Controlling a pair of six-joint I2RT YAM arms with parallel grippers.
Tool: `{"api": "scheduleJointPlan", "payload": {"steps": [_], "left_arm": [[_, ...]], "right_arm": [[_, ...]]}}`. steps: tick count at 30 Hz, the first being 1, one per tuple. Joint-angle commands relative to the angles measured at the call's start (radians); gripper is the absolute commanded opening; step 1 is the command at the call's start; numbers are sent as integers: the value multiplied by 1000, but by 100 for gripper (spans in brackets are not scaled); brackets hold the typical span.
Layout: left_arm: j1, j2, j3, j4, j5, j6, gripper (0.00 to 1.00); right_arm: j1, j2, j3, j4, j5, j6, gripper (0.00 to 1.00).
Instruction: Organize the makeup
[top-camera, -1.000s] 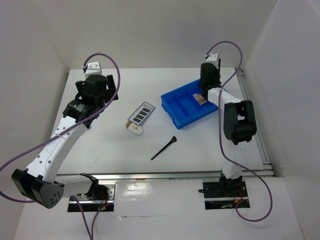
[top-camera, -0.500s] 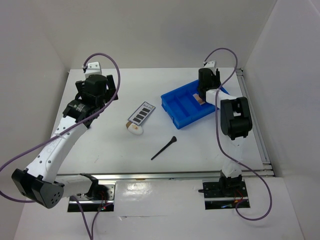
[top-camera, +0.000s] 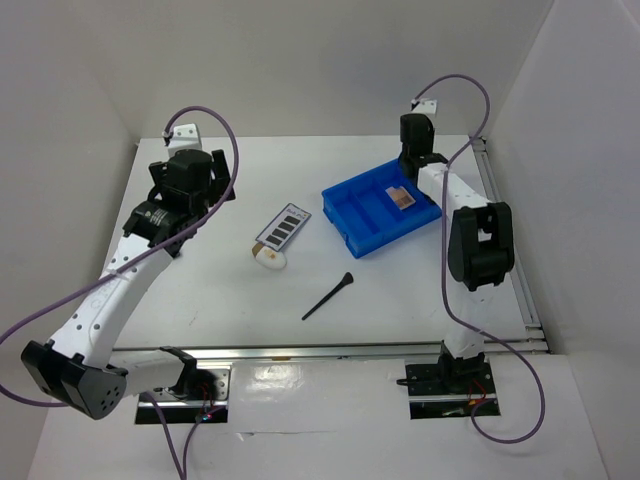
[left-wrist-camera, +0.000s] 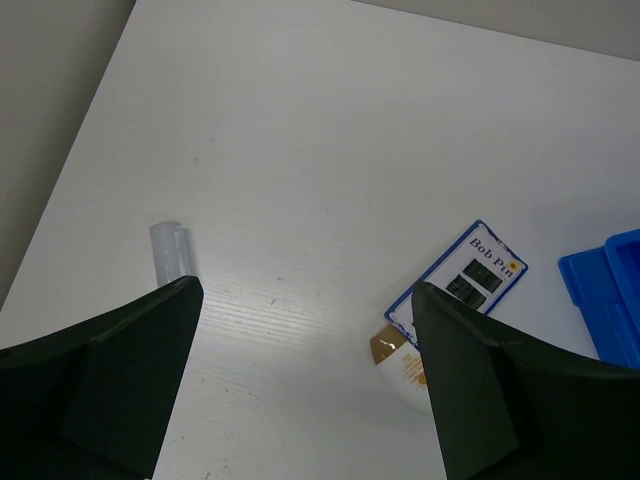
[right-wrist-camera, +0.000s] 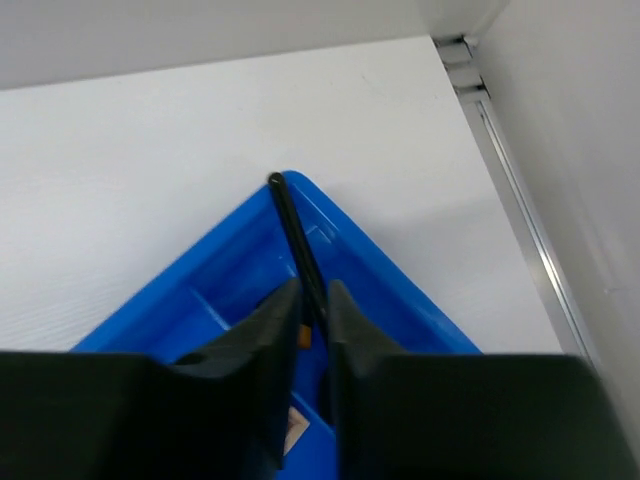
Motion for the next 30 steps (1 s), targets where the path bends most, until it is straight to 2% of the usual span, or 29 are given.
{"api": "scheduleJointPlan", "payload": {"steps": [1, 3, 7, 11, 15, 19, 30], "left_arm": [[-4, -28, 31, 11, -3, 16, 100], [-4, -37, 31, 11, -3, 16, 100], [-4, -37, 31, 2, -3, 16, 100], [-4, -37, 31, 2, -3, 16, 100], [-4, -37, 31, 2, -3, 16, 100], [-4, -16, 31, -7, -23, 16, 100], [-4, -6, 31, -7, -23, 16, 100]], "right_arm": [[18, -95, 76, -63, -74, 69, 19], [6, -65, 125, -104, -103, 78, 18], [-18, 102, 435, -339, -128, 115, 17], [-38, 278, 629, -450, -146, 168, 17], [-47, 328, 643, -392, -158, 179, 16], [-57, 394, 728, -392, -149, 179, 16], [-66, 455, 755, -309, -132, 170, 14]]}}
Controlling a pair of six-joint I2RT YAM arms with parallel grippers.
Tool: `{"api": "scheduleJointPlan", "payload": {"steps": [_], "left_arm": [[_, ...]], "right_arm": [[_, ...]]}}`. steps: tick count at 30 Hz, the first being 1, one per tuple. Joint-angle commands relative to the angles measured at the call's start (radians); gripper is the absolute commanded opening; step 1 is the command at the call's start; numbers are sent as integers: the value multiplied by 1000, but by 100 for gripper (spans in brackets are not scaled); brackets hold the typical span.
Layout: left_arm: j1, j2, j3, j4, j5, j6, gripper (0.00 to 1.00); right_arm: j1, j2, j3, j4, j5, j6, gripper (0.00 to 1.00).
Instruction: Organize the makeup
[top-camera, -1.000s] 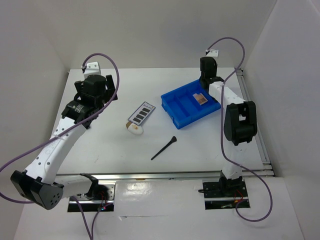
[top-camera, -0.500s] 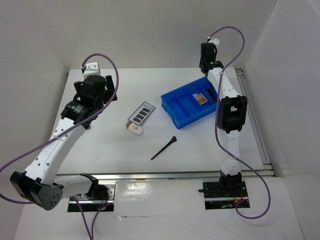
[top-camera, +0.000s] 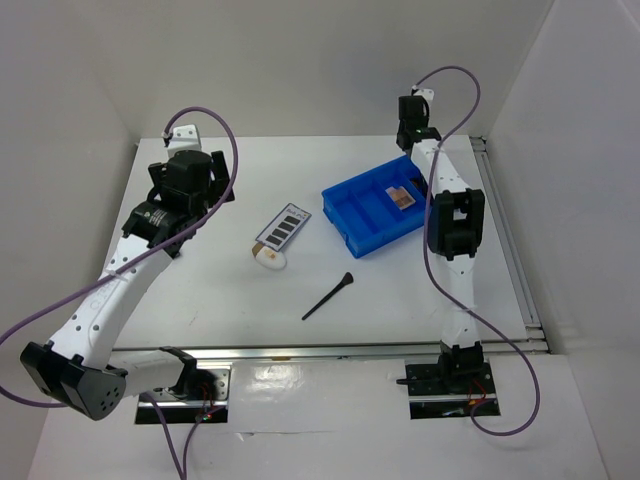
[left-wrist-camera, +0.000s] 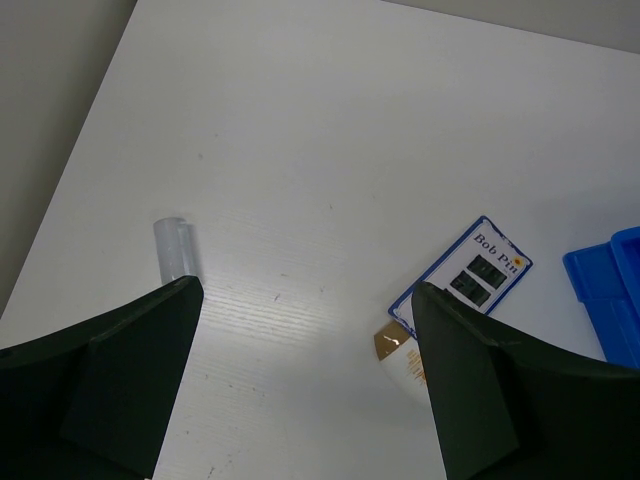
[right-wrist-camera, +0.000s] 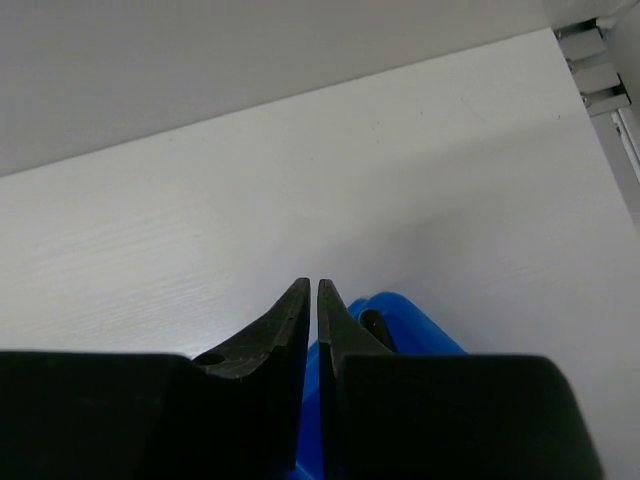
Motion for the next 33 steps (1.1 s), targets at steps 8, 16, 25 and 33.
{"api": "scheduleJointPlan", "payload": {"steps": [8, 16, 25, 33], "left_arm": [[-4, 9, 31, 7, -21, 16, 100], [-4, 10, 22, 7, -10, 16, 100], [-4, 0, 22, 7, -10, 16, 100], [-4, 0, 22, 7, -10, 16, 100]], "right_arm": [[-11, 61, 86, 26, 34, 6, 13], [-20, -4, -15, 60, 43, 15, 13], [-20, -60, -31, 60, 43, 26, 13], [-20, -195, -90, 76, -96, 35, 16]]}}
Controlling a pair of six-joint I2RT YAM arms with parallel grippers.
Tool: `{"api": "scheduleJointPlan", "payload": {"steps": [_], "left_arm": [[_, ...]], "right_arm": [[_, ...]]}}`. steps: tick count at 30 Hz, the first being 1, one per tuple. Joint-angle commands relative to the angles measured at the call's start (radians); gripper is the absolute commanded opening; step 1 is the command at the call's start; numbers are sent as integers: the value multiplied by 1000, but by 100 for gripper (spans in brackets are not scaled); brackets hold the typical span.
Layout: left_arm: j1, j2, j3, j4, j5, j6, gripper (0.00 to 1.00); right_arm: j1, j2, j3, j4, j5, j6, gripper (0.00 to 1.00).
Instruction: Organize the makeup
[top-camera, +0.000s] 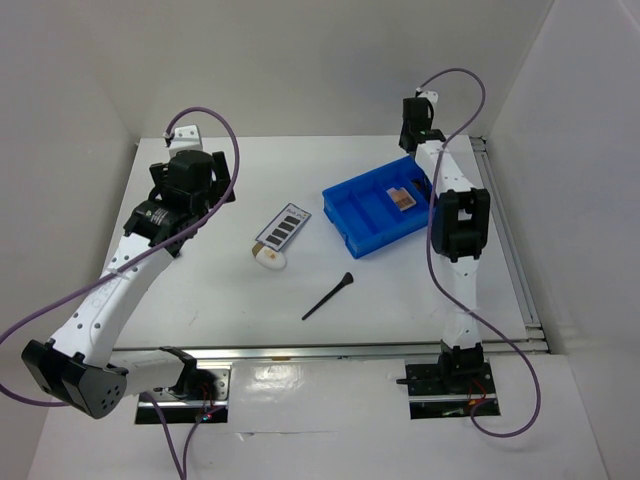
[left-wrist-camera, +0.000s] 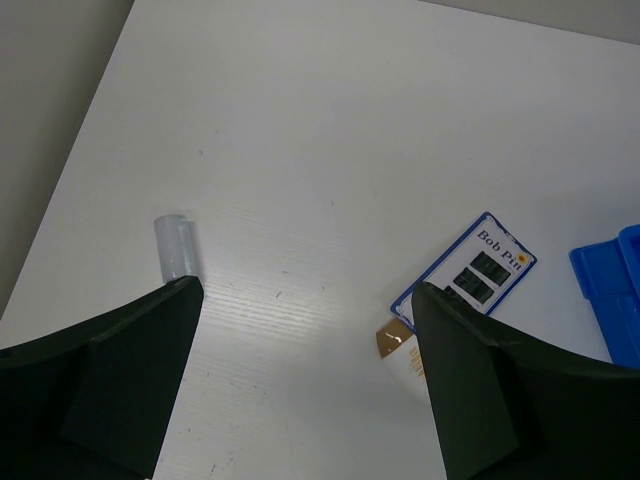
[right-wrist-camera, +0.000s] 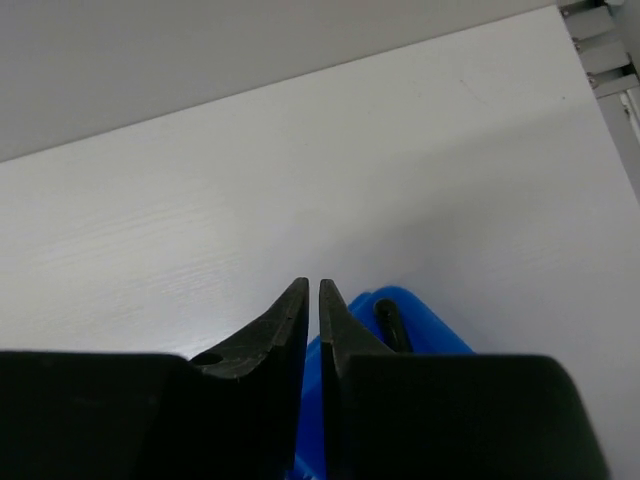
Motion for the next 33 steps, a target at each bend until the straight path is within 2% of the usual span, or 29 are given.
{"api": "scheduleJointPlan", "payload": {"steps": [1, 2, 5, 6, 7, 9, 10, 13, 16, 19, 21, 24, 27, 30, 33], "left_arm": [[-4, -8, 22, 12, -11, 16, 100], [-4, -8, 22, 12, -11, 7, 100], [-4, -8, 22, 12, -11, 7, 100], [-4, -8, 13, 12, -11, 7, 100], [-4, -8, 13, 12, -11, 7, 100], [-4, -17, 13, 12, -22, 7, 100], [-4, -17, 13, 12, -22, 19, 100], [-4, -26, 13, 12, -33, 29, 100], [-4, -37, 13, 21, -33, 29, 100], [-4, -48, 13, 21, -22, 29, 100], [-4, -57, 13, 12, -22, 29, 100], [-4, -67, 13, 12, -4, 19, 100], [-4, -77, 13, 3, -3, 19, 100], [-4, -89, 13, 3, -3, 19, 100], [-4, -98, 13, 3, -3, 19, 100]], "right_arm": [[-6, -195, -48, 46, -120, 16, 18], [5, -256, -90, 14, -194, 28, 20], [34, -368, -193, -53, -224, 70, 27], [66, -415, -256, -54, -224, 96, 28], [85, -527, -413, -44, -214, 109, 29], [146, -639, -576, -26, -197, 155, 39], [161, -744, -718, -26, -197, 180, 43], [236, -920, -946, -55, -272, 252, 54], [367, -1020, -1069, -150, -281, 336, 66], [502, -1054, -1131, -274, -264, 479, 75], [598, -1078, -1161, -319, -247, 578, 76], [701, -1089, -1246, -298, -279, 770, 78], [759, -1030, -1270, -239, -299, 826, 79], [789, -925, -1215, -215, -286, 835, 79], [832, -798, -1117, -259, -235, 835, 79]]}}
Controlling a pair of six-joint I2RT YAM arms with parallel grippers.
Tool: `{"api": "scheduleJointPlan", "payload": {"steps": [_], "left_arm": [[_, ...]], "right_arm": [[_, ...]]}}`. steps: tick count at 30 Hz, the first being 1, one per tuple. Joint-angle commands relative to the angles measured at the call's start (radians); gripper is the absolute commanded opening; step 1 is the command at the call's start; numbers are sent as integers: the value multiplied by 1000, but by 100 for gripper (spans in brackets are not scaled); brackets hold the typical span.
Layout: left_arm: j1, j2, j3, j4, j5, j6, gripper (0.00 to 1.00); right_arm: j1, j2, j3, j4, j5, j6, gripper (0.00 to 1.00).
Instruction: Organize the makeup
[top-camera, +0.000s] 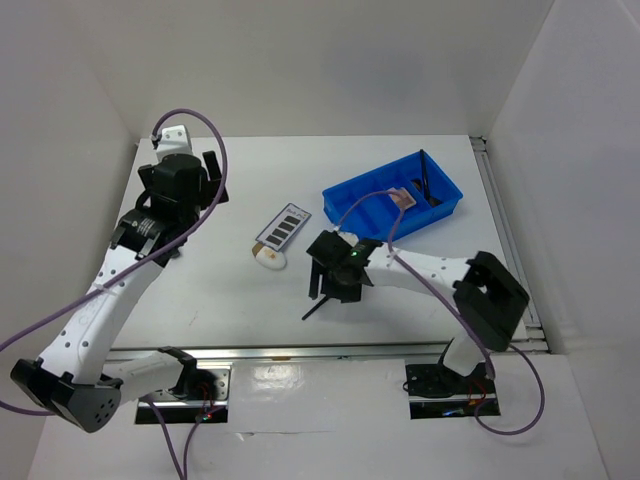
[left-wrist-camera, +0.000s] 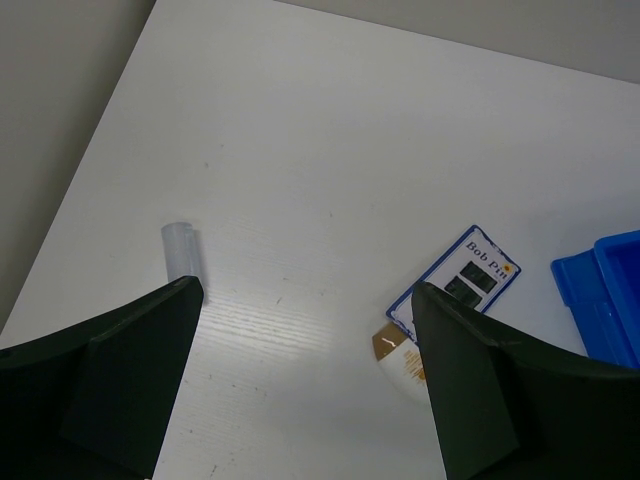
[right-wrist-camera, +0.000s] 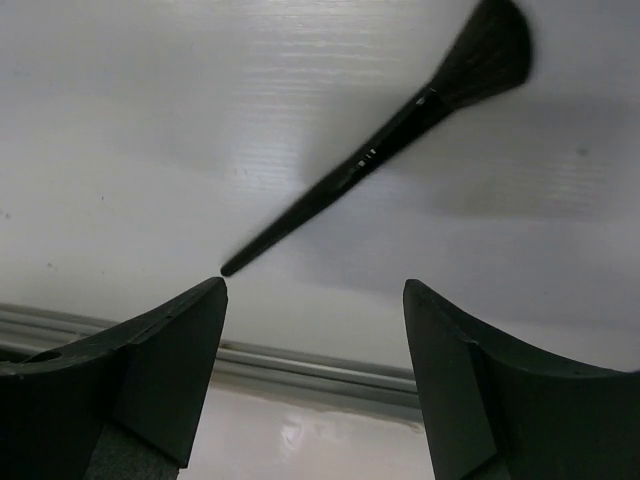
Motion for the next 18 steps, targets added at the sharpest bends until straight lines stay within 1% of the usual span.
{"api": "scheduleJointPlan", "payload": {"steps": [1, 4, 6, 8, 11, 12, 13, 17, 18], "left_arm": [[-4, -31, 3, 12, 2, 18, 100], [-4, -31, 3, 3, 2, 9, 100], [-4, -40, 3, 3, 2, 9, 100], [-4, -49, 3, 12, 2, 20, 100], [-4, -49, -7, 12, -8, 20, 100], [-4, -49, -7, 12, -8, 20, 100], [-4, -49, -7, 12, -8, 20, 100], [-4, -49, -7, 12, 1, 11, 100], [-4, -49, -7, 12, 1, 11, 100]], "right_arm": [[45, 108, 104, -6, 60, 57, 79], [68, 212, 128, 3, 69, 48, 78], [80, 241, 140, 3, 69, 48, 76], [94, 251, 140, 3, 82, 48, 72], [114, 274, 140, 12, 106, 34, 56], [114, 287, 150, 12, 115, 22, 47], [129, 306, 169, 12, 147, 10, 31], [142, 354, 233, 3, 183, -53, 14], [154, 364, 244, 3, 183, -87, 11]]}}
